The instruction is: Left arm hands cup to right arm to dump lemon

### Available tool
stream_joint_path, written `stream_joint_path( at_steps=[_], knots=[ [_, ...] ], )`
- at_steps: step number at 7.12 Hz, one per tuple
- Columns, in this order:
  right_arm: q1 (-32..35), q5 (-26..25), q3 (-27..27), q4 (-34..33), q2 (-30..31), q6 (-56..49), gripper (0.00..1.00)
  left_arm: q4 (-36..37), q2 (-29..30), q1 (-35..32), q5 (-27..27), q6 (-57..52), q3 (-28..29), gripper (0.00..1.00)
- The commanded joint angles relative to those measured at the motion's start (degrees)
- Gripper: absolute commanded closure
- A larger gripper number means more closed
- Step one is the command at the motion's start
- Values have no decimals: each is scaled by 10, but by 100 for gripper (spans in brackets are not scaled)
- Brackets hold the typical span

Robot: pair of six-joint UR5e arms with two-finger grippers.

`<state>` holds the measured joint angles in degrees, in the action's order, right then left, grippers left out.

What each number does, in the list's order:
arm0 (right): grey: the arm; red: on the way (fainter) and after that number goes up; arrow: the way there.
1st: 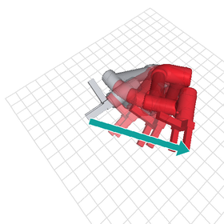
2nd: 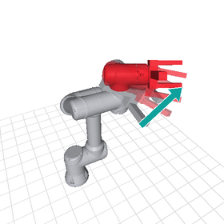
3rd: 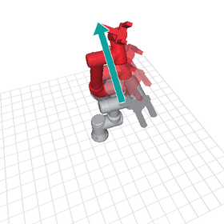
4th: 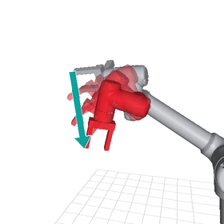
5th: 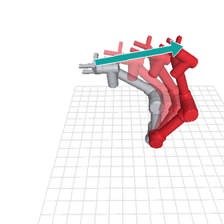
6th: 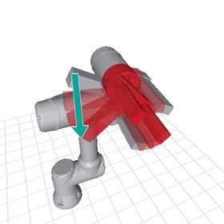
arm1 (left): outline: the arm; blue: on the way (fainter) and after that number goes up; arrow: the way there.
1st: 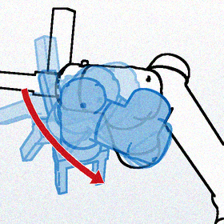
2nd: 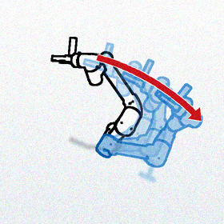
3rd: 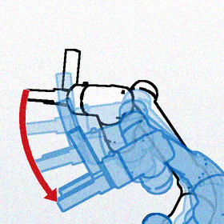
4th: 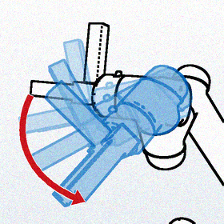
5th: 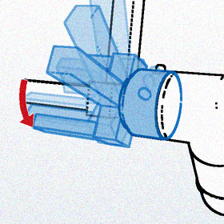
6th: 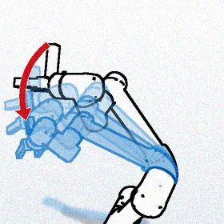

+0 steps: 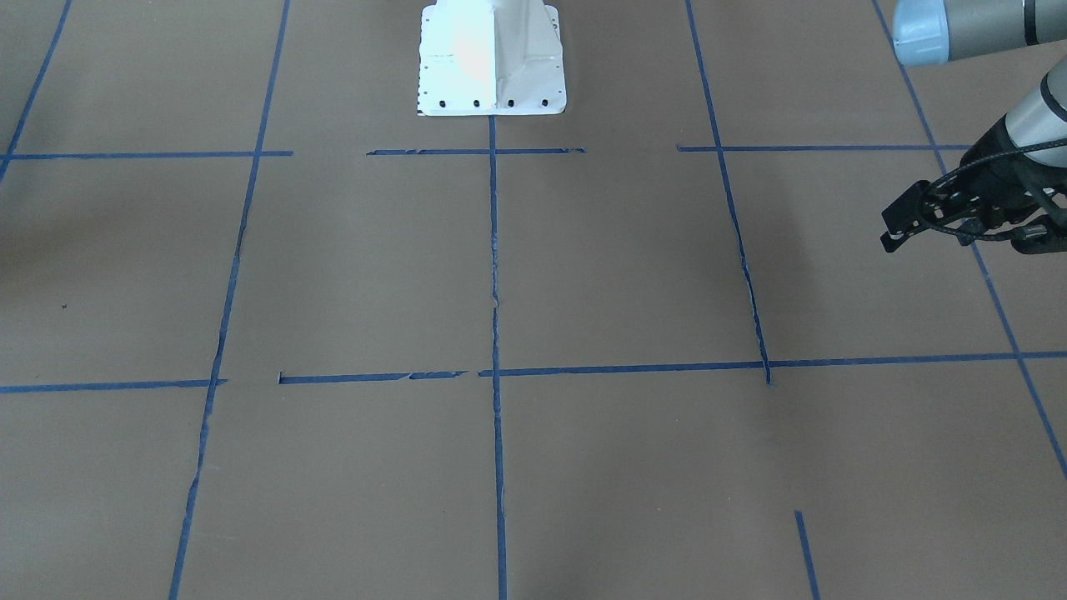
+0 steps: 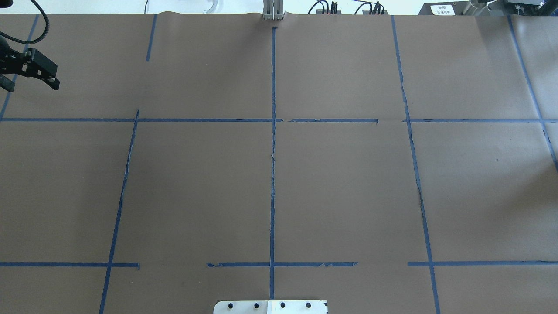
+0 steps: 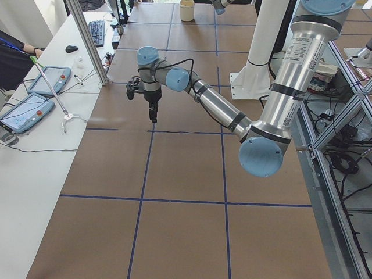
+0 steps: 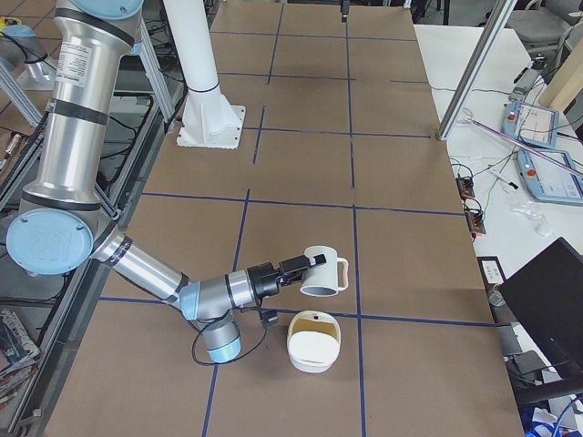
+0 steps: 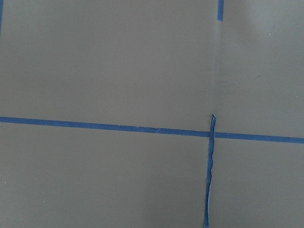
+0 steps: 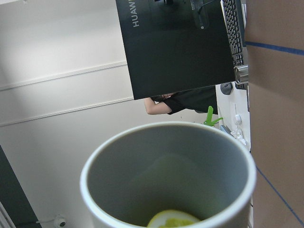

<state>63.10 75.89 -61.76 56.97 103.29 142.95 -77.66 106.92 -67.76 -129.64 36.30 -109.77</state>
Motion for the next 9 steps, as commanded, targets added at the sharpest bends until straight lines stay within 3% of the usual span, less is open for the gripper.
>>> stream_joint_path(
  at_steps=[1,4,9],
  knots=[
    [0,-36,6,21,2,93,93,1,0,0,0,-1,0,0],
    [0,-60,44,73,2,154,93,1,0,0,0,-1,-1,0],
    [0,-67,46,83,2,171,92,1,-6,0,1,-1,-5,0]
  ],
)
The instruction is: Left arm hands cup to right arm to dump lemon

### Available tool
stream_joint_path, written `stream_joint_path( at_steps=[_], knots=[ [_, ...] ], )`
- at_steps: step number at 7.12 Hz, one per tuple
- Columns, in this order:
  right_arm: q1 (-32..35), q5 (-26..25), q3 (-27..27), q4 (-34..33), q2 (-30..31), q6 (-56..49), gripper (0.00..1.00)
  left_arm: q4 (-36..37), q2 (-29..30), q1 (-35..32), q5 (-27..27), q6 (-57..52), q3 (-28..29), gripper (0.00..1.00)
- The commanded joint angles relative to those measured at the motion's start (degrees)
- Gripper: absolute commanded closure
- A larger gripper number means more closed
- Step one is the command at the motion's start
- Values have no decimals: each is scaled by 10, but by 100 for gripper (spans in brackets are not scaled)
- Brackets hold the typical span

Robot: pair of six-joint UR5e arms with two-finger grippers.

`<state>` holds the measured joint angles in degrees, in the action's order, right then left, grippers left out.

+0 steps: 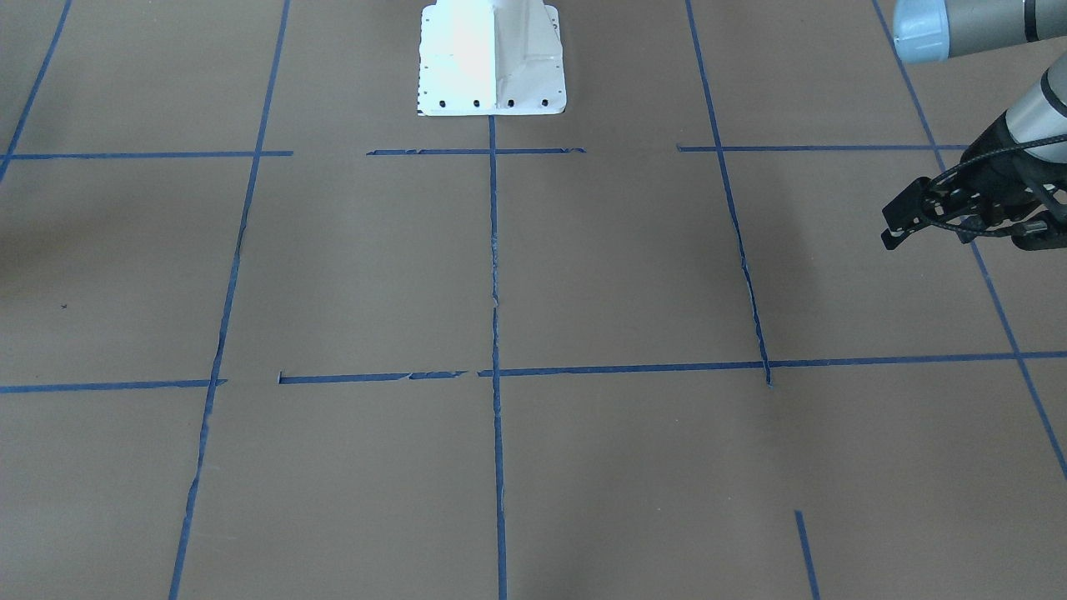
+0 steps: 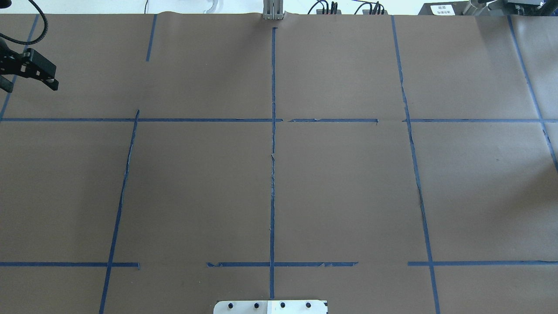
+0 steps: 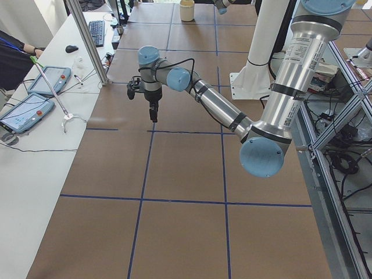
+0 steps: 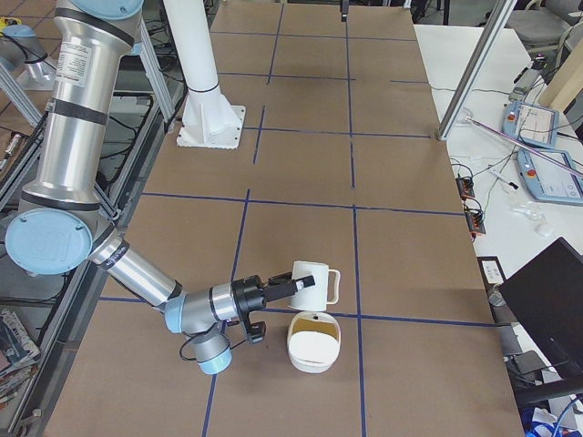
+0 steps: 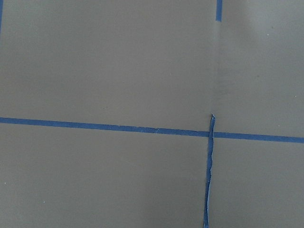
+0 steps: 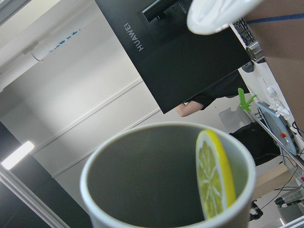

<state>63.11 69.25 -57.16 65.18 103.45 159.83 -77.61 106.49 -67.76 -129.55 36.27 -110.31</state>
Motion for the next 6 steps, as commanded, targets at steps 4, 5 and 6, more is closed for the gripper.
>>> stream_joint_path(
  at_steps=[4,5,6],
  knots=[
    [0,-1,-1,13,0,47,92,0,-5,0,0,-1,-1,0],
    [0,-1,0,14,0,54,92,-1,-5,0,1,-1,-1,0],
    [0,-1,0,12,0,46,91,-1,-5,0,1,-1,-1,0]
  ],
)
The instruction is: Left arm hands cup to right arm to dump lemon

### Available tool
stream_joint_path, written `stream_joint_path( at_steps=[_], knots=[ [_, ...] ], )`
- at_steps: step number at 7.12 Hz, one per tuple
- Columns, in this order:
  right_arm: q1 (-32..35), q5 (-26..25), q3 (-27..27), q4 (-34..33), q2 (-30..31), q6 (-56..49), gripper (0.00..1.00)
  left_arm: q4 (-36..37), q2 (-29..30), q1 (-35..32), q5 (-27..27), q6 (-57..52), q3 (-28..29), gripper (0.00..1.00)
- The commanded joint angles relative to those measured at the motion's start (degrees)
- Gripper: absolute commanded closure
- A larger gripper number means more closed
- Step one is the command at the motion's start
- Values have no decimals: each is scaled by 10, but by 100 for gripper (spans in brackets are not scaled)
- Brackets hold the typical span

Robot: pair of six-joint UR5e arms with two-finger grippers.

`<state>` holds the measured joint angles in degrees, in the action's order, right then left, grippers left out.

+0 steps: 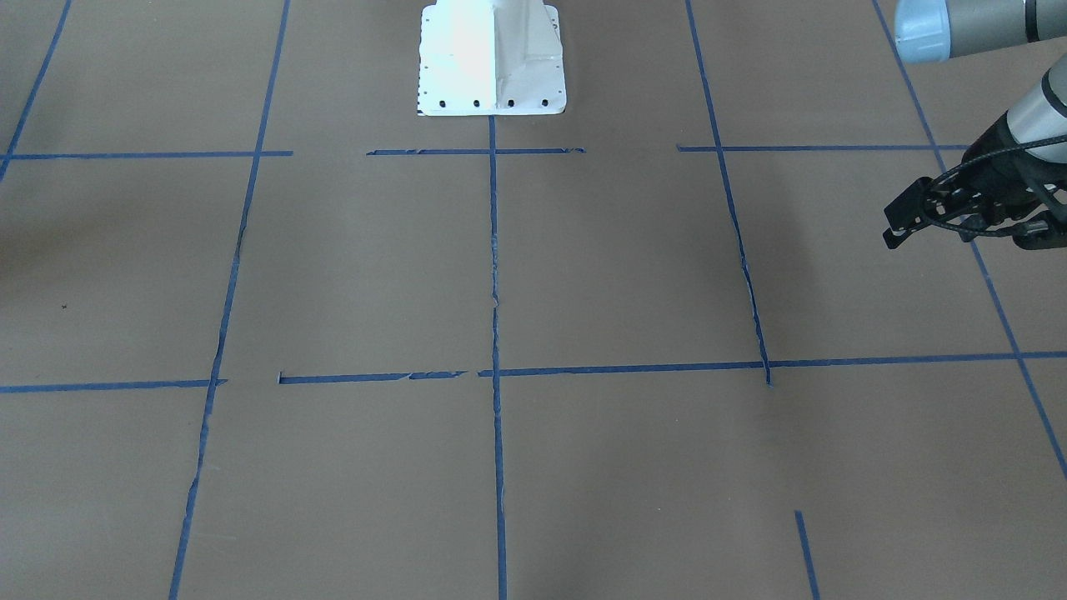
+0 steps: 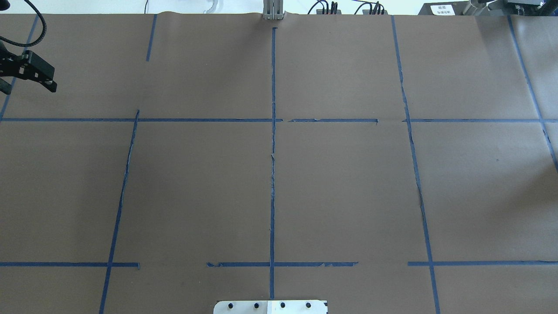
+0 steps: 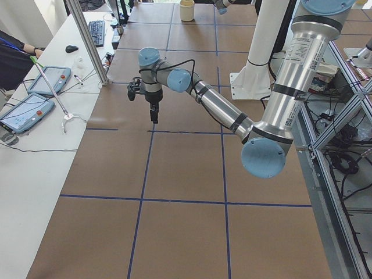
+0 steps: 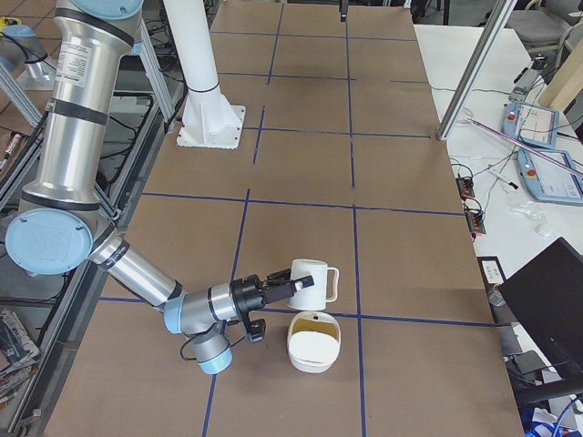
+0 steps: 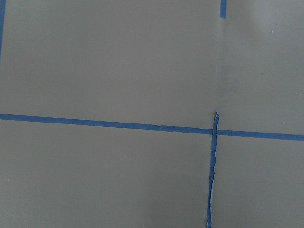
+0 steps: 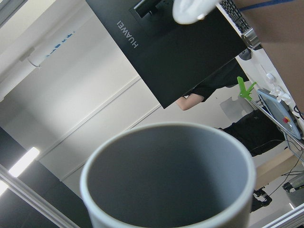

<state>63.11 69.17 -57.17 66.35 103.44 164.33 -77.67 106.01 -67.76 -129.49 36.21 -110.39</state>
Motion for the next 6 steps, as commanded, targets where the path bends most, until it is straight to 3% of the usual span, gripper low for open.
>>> stream_joint_path(
  at_steps=[1,4,6],
  knots=[
    [0,4,0,-3,0,-35,88,1,0,0,0,0,0,0],
    [1,57,-13,-18,6,-247,90,0,0,1,0,-1,0,0],
    [2,90,-46,-64,11,-404,92,1,0,1,0,-1,0,0]
  ],
)
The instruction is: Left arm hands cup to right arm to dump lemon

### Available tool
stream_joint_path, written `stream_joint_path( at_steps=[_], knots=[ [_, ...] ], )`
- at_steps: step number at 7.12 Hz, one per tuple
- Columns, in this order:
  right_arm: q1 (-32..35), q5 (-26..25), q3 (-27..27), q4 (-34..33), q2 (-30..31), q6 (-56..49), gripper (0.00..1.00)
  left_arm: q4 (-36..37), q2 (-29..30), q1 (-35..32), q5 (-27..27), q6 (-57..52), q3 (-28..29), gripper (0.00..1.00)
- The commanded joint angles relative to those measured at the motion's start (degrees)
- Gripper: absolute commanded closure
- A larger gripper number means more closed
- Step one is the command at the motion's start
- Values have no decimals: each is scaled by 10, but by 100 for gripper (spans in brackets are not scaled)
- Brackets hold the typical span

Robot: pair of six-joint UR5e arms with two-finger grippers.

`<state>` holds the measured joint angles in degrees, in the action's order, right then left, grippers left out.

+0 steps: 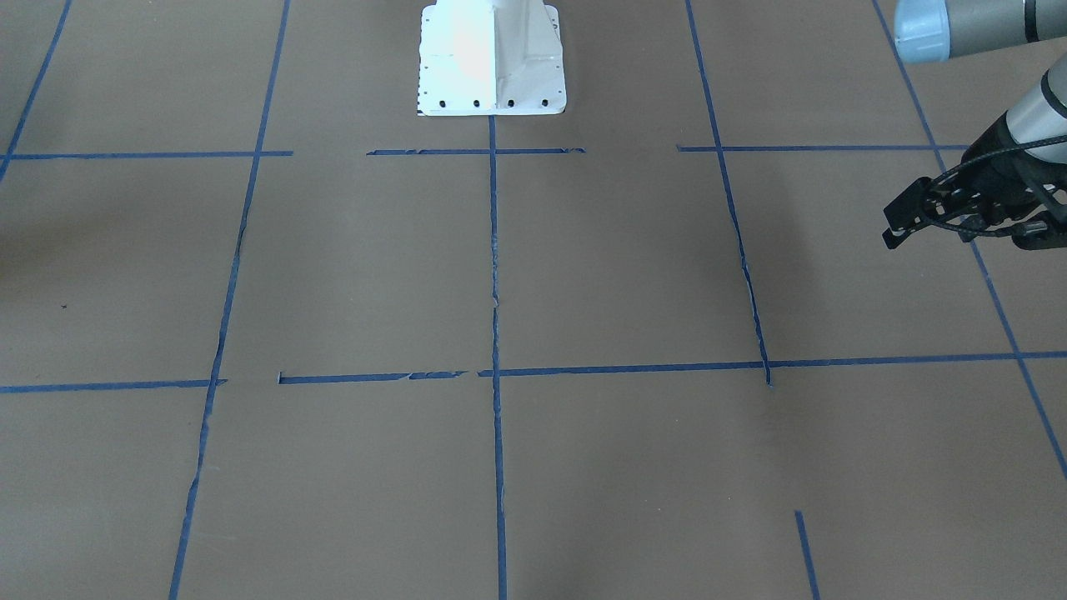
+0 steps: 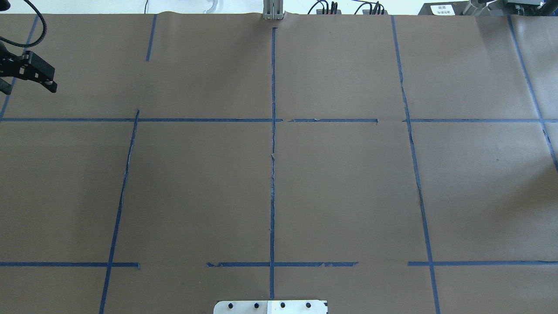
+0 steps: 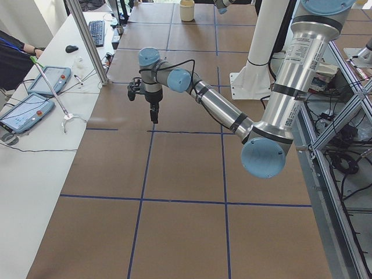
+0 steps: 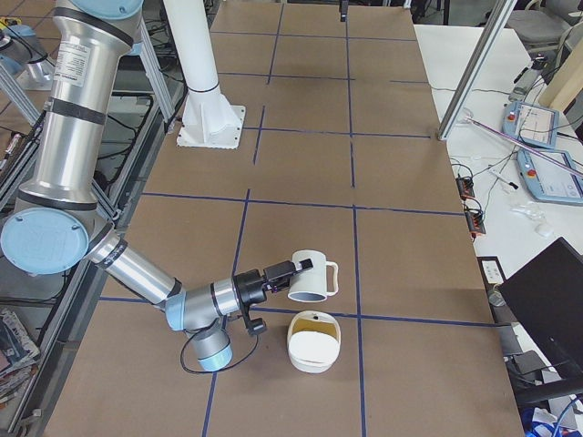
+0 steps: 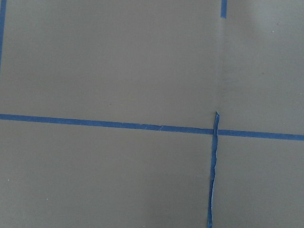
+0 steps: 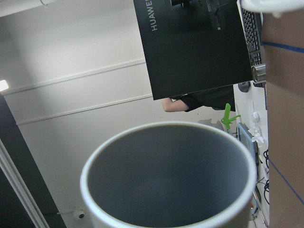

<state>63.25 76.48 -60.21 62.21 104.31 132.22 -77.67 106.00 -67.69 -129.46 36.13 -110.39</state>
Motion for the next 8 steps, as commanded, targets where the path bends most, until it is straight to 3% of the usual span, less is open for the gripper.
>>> stream_joint_path(
  at_steps=[1,3,5,6,8],
  knots=[
    [2,64,-25,-37,2,-200,94,0,0,0,0,0,1,0],
    [23,110,-48,-95,2,-349,97,0,1,1,0,0,2,0],
    [119,237,-155,-250,6,-450,97,0,1,2,-1,-2,3,0],
    [135,255,-193,-319,7,-523,97,0,4,2,0,-3,2,0],
    [131,256,-200,-379,-18,-612,98,-25,10,13,-1,-5,-5,0]
  ],
)
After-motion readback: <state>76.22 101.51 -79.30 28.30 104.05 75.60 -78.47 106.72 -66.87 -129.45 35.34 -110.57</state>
